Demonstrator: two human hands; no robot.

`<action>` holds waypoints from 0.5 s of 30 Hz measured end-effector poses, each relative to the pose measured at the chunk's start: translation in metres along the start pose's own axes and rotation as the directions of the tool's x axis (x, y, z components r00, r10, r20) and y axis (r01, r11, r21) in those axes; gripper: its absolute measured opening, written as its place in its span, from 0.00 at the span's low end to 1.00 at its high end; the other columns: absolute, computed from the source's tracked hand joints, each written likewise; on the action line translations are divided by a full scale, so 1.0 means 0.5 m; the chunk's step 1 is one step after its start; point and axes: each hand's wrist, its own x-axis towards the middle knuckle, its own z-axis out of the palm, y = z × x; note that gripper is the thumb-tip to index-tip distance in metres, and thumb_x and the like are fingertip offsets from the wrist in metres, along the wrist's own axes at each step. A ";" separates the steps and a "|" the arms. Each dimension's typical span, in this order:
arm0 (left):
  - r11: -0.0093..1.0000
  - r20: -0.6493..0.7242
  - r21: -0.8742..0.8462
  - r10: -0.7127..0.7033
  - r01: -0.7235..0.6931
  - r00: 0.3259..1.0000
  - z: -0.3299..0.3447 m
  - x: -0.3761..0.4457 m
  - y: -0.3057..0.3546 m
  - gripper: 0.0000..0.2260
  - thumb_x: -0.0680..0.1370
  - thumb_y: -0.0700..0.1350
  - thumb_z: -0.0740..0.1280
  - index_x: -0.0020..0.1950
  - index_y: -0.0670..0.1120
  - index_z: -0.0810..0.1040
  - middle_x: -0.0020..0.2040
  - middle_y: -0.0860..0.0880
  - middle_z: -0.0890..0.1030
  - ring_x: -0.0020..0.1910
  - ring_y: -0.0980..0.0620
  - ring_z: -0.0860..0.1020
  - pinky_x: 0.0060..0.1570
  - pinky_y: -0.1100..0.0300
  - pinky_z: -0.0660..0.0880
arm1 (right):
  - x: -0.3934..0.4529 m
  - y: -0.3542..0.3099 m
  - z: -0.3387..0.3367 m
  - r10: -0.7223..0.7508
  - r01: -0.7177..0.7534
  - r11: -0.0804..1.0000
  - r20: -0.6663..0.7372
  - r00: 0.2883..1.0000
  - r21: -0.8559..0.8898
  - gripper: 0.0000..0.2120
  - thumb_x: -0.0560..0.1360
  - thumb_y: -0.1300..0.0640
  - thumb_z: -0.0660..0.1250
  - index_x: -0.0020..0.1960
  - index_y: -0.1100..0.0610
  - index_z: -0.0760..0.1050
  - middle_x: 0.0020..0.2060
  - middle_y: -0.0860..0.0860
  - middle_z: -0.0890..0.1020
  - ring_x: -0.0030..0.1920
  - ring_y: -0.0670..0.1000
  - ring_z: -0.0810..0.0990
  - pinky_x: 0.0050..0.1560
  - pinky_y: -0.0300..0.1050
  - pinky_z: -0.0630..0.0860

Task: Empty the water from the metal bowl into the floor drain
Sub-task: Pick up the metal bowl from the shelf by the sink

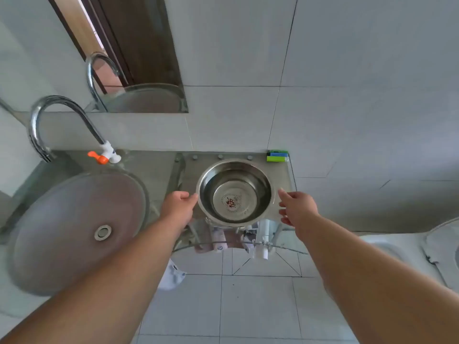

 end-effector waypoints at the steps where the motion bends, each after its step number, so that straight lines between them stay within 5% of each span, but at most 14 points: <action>1: 0.998 0.005 -0.058 -0.010 0.010 1.000 0.006 0.012 0.001 0.21 0.83 0.50 0.74 0.72 0.41 0.81 0.60 0.38 0.88 0.58 0.37 0.88 0.56 0.40 0.87 | 0.011 -0.004 0.006 0.004 -0.004 1.000 -0.008 1.000 -0.025 0.14 0.84 0.42 0.69 0.48 0.51 0.81 0.47 0.53 0.87 0.44 0.52 0.87 0.38 0.47 0.84; 4: 0.982 0.048 -0.177 -0.056 0.063 0.997 0.015 0.025 0.015 0.10 0.83 0.46 0.75 0.61 0.42 0.84 0.51 0.41 0.90 0.44 0.45 0.90 0.38 0.51 0.88 | 0.036 -0.009 0.020 -0.007 0.006 0.998 -0.024 1.000 -0.055 0.12 0.84 0.44 0.69 0.48 0.51 0.83 0.46 0.52 0.88 0.44 0.51 0.87 0.36 0.44 0.83; 10: 0.978 0.039 -0.197 -0.063 0.069 0.997 0.035 0.056 0.006 0.07 0.83 0.43 0.75 0.46 0.49 0.88 0.41 0.44 0.92 0.38 0.45 0.91 0.42 0.46 0.89 | 0.058 -0.013 0.035 -0.020 0.019 0.999 -0.037 0.999 -0.034 0.10 0.83 0.49 0.72 0.49 0.54 0.87 0.44 0.52 0.89 0.43 0.51 0.89 0.33 0.43 0.83; 15: 0.972 0.044 -0.215 -0.088 0.095 0.995 0.034 0.071 -0.003 0.06 0.82 0.43 0.75 0.45 0.48 0.88 0.41 0.42 0.91 0.44 0.38 0.91 0.44 0.41 0.89 | 0.072 -0.011 0.042 -0.027 0.025 0.999 -0.039 0.999 -0.048 0.10 0.81 0.50 0.75 0.44 0.52 0.88 0.39 0.51 0.89 0.36 0.49 0.86 0.32 0.40 0.83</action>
